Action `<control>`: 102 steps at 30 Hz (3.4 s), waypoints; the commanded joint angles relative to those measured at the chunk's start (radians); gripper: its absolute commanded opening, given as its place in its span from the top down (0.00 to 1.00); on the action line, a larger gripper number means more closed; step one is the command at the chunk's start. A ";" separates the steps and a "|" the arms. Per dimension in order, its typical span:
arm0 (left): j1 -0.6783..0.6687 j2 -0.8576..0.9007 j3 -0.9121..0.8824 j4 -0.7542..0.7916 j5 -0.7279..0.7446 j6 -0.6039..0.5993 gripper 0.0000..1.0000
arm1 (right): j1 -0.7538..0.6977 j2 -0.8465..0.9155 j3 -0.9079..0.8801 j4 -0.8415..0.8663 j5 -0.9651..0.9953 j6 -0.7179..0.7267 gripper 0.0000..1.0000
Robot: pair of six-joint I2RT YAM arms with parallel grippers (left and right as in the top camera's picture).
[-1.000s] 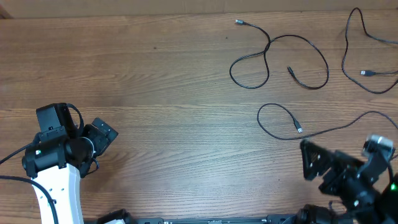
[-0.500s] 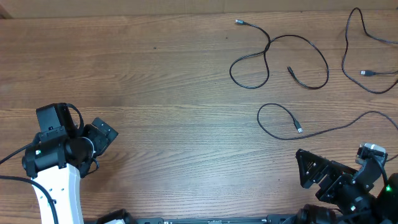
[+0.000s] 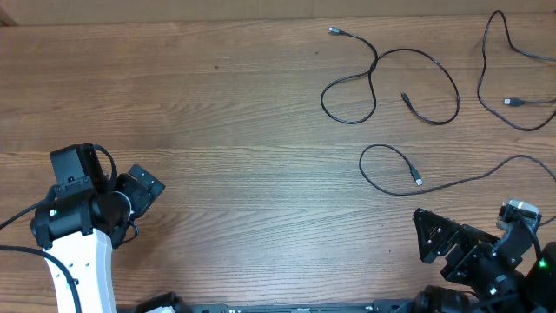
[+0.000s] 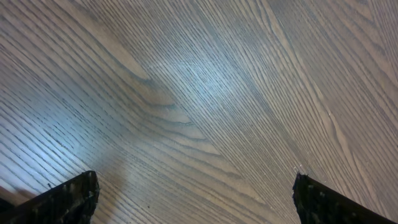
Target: Untangle cables
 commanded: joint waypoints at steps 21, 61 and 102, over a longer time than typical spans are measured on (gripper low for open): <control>0.005 -0.003 -0.004 0.001 -0.010 -0.009 0.01 | 0.239 -0.225 -0.077 0.334 0.232 -0.024 0.00; 0.005 -0.003 -0.004 0.001 -0.010 -0.009 0.00 | 0.239 -0.504 -0.815 1.294 0.138 -0.015 0.00; 0.005 -0.003 -0.004 0.001 -0.010 -0.009 0.00 | 0.239 -0.504 -1.160 1.684 0.039 -0.013 0.00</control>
